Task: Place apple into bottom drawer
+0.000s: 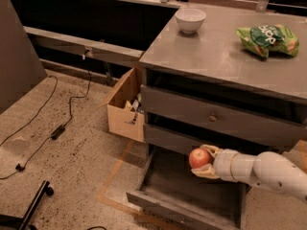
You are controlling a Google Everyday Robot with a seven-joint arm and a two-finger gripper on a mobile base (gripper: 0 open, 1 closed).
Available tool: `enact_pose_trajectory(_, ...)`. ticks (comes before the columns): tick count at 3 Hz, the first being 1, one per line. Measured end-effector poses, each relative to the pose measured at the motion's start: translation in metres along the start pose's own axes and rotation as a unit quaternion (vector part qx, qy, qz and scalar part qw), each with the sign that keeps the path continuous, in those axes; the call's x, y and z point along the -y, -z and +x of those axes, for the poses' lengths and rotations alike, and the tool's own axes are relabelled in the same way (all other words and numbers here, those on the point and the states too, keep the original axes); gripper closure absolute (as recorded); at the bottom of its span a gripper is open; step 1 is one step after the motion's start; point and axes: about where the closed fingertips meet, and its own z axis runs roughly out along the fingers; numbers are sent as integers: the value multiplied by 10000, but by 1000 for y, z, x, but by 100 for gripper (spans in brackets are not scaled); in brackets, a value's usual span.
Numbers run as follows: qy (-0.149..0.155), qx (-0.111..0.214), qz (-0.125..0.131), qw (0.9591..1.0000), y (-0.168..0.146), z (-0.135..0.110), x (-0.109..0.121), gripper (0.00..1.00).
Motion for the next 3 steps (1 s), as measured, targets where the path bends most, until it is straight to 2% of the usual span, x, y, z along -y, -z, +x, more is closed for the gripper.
enact_pose_trajectory(1, -215, -32, 89, 9997, -53, 61, -30, 100)
enact_pose_trajectory(3, -301, -132, -68, 9994, -134, 140, -68, 100)
